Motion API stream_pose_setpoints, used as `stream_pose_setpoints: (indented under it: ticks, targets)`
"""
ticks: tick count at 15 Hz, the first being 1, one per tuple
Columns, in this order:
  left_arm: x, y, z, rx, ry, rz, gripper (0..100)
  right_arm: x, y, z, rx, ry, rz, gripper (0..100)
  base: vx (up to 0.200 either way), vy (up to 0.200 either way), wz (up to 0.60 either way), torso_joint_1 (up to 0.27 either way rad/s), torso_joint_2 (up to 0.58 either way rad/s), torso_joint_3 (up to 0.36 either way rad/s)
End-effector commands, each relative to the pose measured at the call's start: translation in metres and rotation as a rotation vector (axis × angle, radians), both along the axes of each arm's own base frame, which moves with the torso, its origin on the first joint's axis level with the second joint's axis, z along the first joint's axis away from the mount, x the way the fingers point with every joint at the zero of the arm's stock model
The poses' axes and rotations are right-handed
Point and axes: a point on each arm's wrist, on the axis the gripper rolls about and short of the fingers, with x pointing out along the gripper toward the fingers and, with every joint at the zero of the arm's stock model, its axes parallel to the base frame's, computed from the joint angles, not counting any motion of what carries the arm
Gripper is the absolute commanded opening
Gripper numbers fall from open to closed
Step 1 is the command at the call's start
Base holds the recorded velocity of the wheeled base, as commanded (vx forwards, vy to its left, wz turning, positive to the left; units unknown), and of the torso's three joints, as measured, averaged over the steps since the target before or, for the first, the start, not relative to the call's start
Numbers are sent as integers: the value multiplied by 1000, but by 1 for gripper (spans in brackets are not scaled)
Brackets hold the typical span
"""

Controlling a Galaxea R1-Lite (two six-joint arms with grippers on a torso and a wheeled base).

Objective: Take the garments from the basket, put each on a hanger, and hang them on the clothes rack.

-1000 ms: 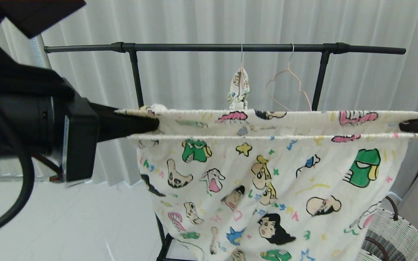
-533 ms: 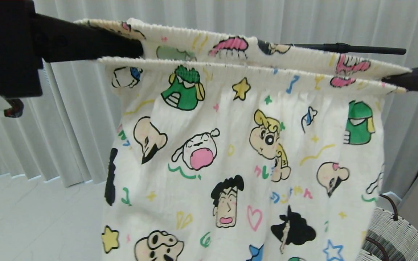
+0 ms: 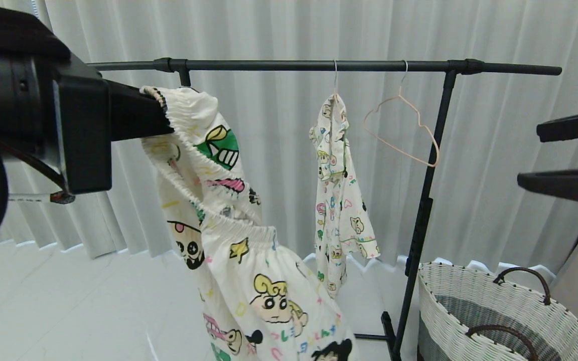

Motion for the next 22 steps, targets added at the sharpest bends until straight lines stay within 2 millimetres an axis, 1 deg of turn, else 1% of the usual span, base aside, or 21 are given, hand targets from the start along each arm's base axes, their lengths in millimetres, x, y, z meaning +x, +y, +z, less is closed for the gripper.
stream_pose_setpoints:
  ticks: [1,2,3,5,6,9,10,12,15,18,20,22]
  targets:
    - [3,-1,-2,7,7,11,0,-5,-5,-9,-16,13,-8,100,0,0,0,0,0,0]
    - [4,0,-3,13,7,26,0,-4,-6,-10,-18,14,-21,100,0,0,0,0,0,0]
    - [8,3,-7,36,7,90,0,7,-12,-15,-53,17,-162,100,0,0,0,0,0,0]
    - [13,7,-15,74,13,180,0,30,-16,-25,-160,20,-434,100,0,0,0,0,0,0]
    - [13,8,-18,89,16,211,0,38,-17,-29,-196,18,-512,100,0,0,0,0,0,0]
    - [15,9,-26,133,14,302,0,48,-15,-34,-272,7,-603,100,0,0,0,0,0,0]
    - [16,10,-28,145,15,331,0,51,-14,-38,-336,-12,-659,100,0,0,0,0,0,0]
    - [15,11,-30,150,18,337,0,51,-15,-38,-344,-17,-668,100,0,0,0,0,0,0]
    - [13,13,-29,145,13,337,0,51,-14,-37,-302,-5,-640,100,0,0,0,15,-22,-9]
    - [10,16,-30,147,12,339,0,51,-12,-36,-242,13,-620,100,0,0,0,136,-339,-175]
    - [7,17,-35,159,22,338,0,52,-12,-35,-234,10,-617,100,0,0,0,117,-454,-227]
    - [6,19,-36,159,22,340,0,52,-12,-35,-234,12,-617,100,0,0,0,315,-483,-232]
